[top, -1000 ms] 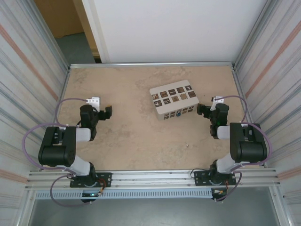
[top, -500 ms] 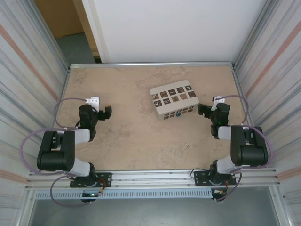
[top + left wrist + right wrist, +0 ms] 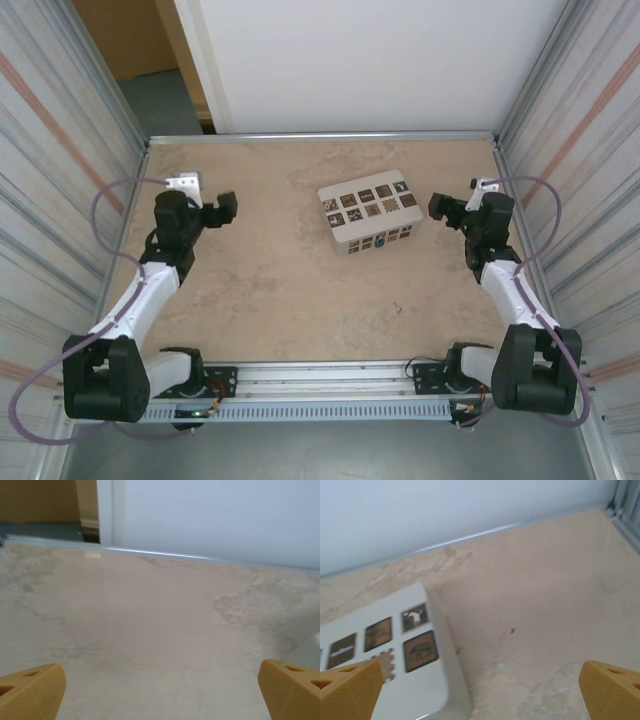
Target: Unlock a padlock with a key
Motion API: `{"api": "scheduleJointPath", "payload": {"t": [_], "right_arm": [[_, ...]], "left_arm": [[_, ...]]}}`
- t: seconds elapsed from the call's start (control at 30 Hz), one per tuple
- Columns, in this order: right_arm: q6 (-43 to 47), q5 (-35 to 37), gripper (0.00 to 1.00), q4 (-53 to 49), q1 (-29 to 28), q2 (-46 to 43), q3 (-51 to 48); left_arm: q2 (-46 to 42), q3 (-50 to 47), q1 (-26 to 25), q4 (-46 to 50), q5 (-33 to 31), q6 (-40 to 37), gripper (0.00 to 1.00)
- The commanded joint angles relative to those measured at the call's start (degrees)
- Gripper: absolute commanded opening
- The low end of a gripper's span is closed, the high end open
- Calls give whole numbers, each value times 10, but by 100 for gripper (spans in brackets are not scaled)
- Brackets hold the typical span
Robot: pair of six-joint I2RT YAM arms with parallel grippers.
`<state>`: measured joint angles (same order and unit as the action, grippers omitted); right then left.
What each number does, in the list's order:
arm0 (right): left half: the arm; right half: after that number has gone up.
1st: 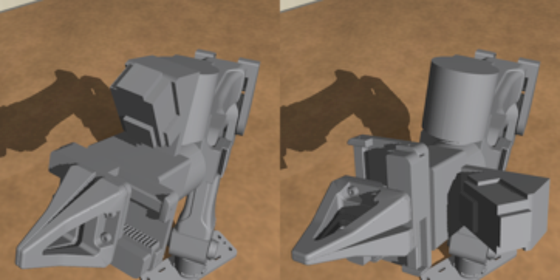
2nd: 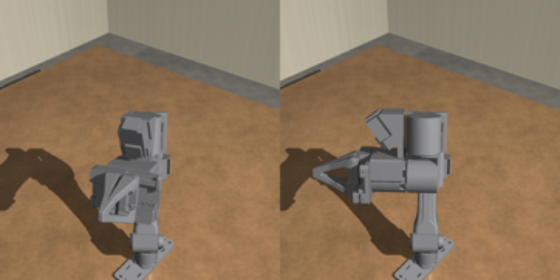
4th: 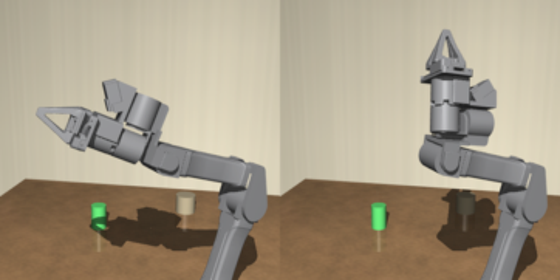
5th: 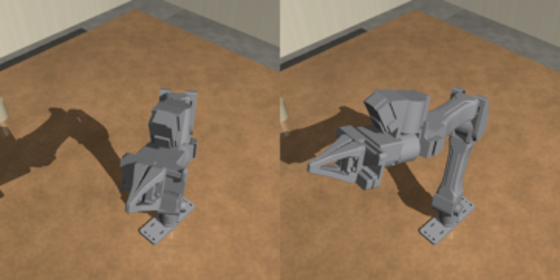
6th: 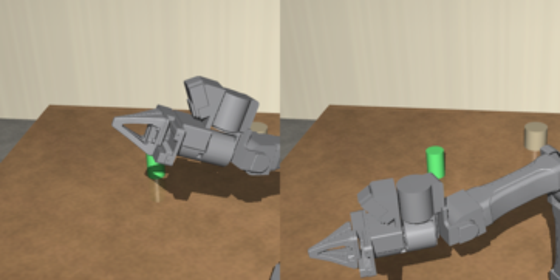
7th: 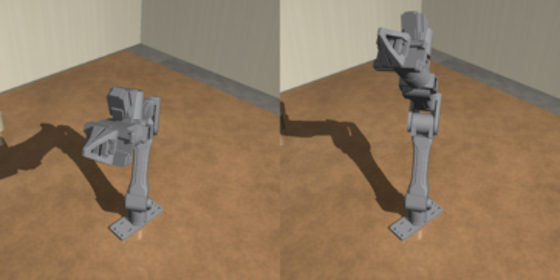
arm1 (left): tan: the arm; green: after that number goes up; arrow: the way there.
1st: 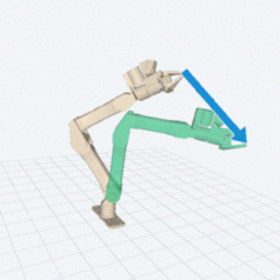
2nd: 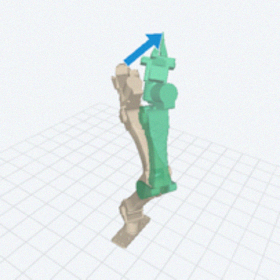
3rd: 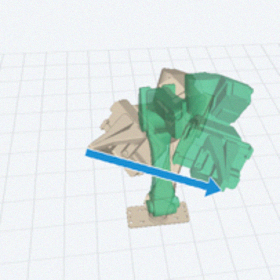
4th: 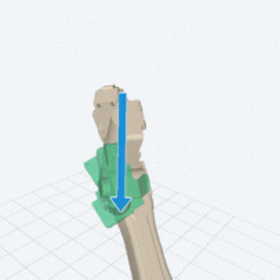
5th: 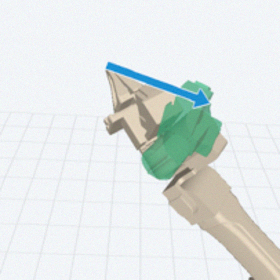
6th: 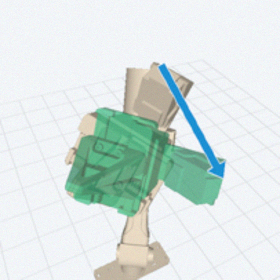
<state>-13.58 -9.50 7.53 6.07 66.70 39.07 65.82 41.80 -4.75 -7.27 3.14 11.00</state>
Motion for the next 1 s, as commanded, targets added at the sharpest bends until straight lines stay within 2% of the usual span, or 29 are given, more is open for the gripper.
{"api": "scheduleJointPath", "payload": {"t": [0.0, 0.1, 0.2, 0.3, 0.43, 0.67, 0.97], "right_arm": [[-49, -91, 99, -143, 8, 7, 43], [-66, -130, 99, -194, 9, 33, 75], [-72, -161, 99, -214, 10, 64, 94], [-71, -194, 99, -223, 10, 105, 114], [-54, -228, 99, -233, 10, 159, 151], [-23, -242, 99, -242, 8, 251, 216], [-10, -239, 99, -233, -26, 319, 263]], "left_arm": [[-5, 16, -5, 132, 85, 130, 99], [13, 24, -39, 159, 118, 167, 99], [48, 50, -98, 180, 117, 177, 99], [96, 84, -161, 177, 123, 194, 99], [164, 141, -220, 165, 136, 209, 99], [270, 210, -265, 108, 168, 255, 99], [384, 286, -294, 78, 203, 297, 99]]}}
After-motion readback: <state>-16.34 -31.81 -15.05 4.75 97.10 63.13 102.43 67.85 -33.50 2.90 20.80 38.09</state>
